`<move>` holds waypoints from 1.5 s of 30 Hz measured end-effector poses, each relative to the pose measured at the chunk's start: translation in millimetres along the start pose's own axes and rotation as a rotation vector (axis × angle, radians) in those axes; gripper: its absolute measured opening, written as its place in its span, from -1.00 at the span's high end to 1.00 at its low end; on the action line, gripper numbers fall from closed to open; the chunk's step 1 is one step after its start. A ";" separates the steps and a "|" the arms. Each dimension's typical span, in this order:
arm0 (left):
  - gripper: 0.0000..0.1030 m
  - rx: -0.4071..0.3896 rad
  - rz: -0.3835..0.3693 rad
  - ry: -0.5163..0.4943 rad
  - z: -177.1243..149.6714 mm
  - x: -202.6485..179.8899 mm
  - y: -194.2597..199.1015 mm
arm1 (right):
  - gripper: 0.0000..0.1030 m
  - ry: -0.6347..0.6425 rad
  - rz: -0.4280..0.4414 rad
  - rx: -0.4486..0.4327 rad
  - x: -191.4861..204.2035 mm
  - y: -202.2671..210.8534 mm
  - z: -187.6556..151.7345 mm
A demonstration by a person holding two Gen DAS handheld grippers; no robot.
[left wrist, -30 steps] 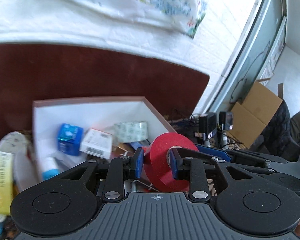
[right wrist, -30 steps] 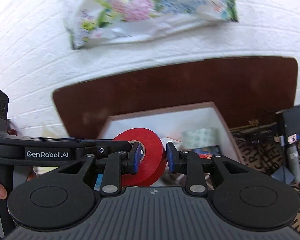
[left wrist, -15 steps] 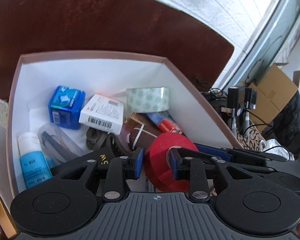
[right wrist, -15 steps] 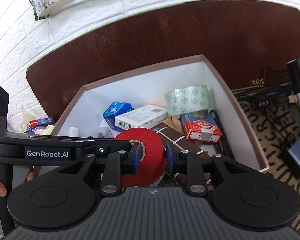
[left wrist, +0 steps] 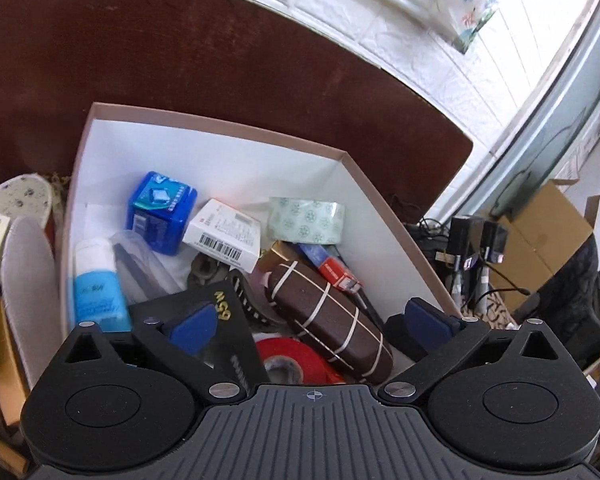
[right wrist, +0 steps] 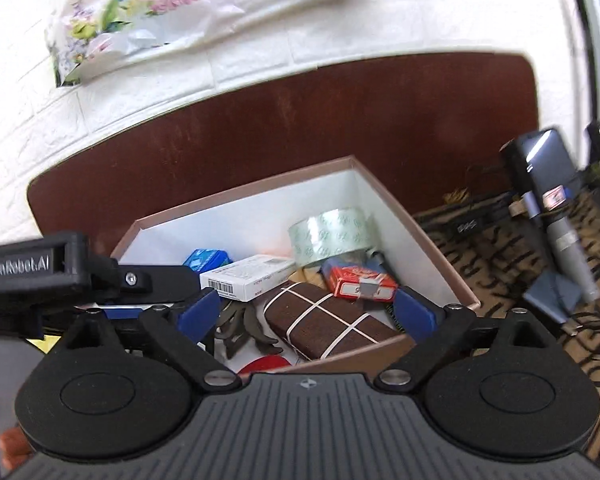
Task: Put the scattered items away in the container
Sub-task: 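Open both grippers to drop the red tape roll into the container, then move both grippers back to the pile toward the black digital scale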
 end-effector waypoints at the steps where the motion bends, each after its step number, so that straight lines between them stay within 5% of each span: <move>1: -1.00 0.000 -0.009 0.005 -2.0 0.4 3.1 | -0.90 0.021 -0.008 -0.007 5.0 1.6 -2.4; 10: -1.00 0.002 -0.052 -0.079 -26.3 -18.1 32.4 | -0.99 0.032 0.090 0.011 40.4 9.6 -13.8; 17: -1.00 -0.068 -0.059 -0.035 -45.7 -3.8 78.3 | -0.99 -0.025 0.118 0.026 49.2 31.6 -33.0; 31: -1.00 -0.044 0.160 0.210 -143.5 128.1 136.8 | -0.99 -0.056 0.209 0.279 120.6 32.4 -139.5; 37: -1.00 -0.062 0.223 0.262 -158.6 170.1 160.1 | -0.99 0.017 0.200 0.319 155.3 29.2 -157.1; 45: -1.00 -0.125 0.272 0.285 -147.6 218.5 190.0 | -0.99 0.101 0.365 0.343 214.1 20.9 -160.0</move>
Point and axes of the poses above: each gripper's, at about its wrist camera, not at the fingertips, and y roughly against the way its jaws point, x to its left, z to its top, the point moved 8 cm from there along -y, roughly the way its jaws point, and after that the axes turned 10 degrees about z, right-handed, at the moved point
